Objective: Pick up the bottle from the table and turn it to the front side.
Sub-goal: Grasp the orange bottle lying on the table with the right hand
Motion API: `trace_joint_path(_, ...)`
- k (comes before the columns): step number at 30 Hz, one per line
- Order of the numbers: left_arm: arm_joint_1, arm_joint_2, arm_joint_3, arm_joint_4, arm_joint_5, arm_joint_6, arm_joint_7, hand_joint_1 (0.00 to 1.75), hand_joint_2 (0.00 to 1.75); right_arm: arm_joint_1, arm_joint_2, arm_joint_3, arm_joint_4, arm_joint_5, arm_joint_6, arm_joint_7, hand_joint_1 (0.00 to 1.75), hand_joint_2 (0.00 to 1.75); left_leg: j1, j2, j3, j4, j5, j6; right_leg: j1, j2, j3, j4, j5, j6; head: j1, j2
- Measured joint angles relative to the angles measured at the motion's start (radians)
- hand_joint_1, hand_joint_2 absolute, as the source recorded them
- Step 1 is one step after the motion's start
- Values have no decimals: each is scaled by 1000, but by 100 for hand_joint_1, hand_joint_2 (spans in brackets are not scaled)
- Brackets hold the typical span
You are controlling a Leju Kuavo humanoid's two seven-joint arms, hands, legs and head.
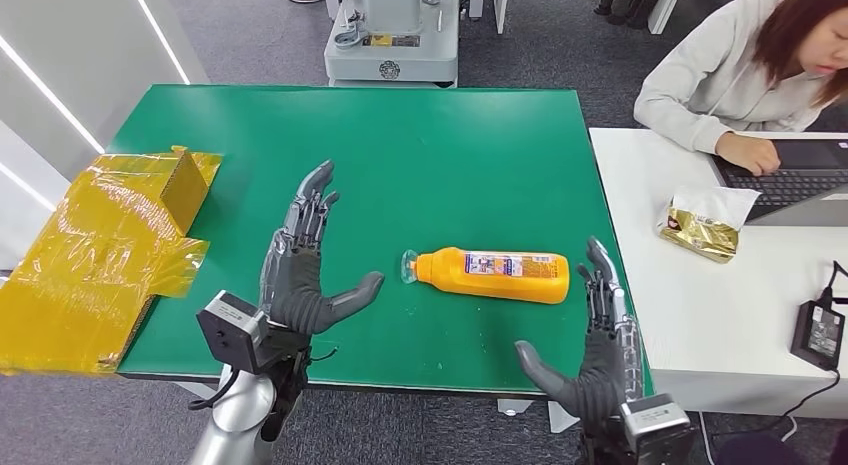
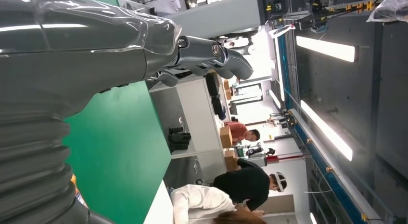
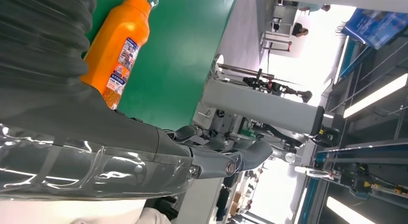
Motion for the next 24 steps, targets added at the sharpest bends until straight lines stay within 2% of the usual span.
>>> trace_joint_path(8, -10, 0, 0, 16, 0, -8, 0, 0, 175, 1, 2, -2, -7, 23, -13, 7, 0, 175, 0, 0, 0, 0, 0, 0, 0, 0, 0, 0, 0, 0, 0, 0)
trace_joint_path(12, -23, -7, 0, 29, 0, -11, 0, 0, 175, -8, 2, -15, -3, 106, -47, 53, 0, 175, 0, 0, 0, 0, 0, 0, 0, 0, 0, 0, 0, 0, 0, 0)
trace_joint_path(16, -35, -18, 0, 47, -6, -14, -1, 0, 175, -57, -3, -39, 32, 196, -79, 104, 0, 175, 0, 0, 0, 0, 0, 0, 0, 0, 0, 0, 0, 0, 0, 0)
trace_joint_path(21, -40, -25, -2, 73, -8, -9, -21, 0, 175, -158, -57, -60, 150, 280, -119, 147, 0, 175, 0, 1, 0, 1, 0, 0, 0, 1, 1, 0, 1, 1, 0, 0)
trace_joint_path(24, -41, -25, -5, 90, -6, -4, -34, 0, 175, -239, -100, -62, 253, 323, -104, 179, 0, 175, 0, 1, 0, 1, 0, 0, 0, 1, 1, 0, 2, 1, 0, 0)
